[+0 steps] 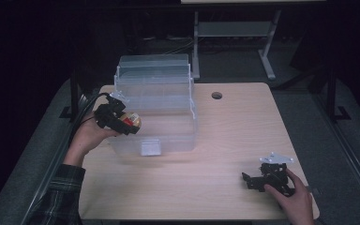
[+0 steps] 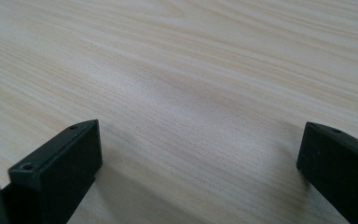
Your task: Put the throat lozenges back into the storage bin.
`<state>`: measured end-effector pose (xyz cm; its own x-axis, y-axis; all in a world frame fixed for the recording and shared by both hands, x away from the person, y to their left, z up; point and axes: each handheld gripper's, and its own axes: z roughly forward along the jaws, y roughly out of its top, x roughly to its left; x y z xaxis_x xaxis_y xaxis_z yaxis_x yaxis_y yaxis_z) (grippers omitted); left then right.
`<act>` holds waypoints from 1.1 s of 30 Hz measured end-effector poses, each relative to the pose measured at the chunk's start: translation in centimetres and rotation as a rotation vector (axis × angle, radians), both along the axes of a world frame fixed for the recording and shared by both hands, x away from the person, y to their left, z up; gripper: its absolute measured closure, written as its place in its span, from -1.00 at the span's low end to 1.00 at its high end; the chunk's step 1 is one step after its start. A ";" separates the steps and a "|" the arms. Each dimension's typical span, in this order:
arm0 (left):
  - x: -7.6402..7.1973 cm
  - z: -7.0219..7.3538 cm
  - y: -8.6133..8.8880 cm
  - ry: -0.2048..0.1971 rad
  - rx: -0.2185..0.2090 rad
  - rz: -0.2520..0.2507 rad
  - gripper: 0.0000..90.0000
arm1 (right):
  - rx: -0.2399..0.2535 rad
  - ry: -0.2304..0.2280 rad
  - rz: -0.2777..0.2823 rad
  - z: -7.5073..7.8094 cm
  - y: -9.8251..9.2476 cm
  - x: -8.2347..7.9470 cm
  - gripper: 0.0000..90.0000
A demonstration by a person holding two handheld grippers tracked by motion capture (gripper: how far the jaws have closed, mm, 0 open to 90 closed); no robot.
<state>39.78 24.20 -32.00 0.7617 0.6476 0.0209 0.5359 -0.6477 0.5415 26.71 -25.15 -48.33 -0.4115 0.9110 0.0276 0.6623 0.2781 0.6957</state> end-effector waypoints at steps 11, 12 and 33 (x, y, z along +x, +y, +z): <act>0.6 -0.6 1.9 0.011 0.008 0.056 -0.56 | 0.000 0.000 0.000 0.0 0.0 0.0 -1.00; 0.7 -0.7 2.0 0.013 0.006 0.062 -0.56 | 0.000 0.000 0.000 0.0 0.0 0.0 -1.00; 1.4 -2.5 4.1 0.033 0.031 0.127 -0.56 | 0.000 0.000 0.000 0.0 0.0 0.0 -1.00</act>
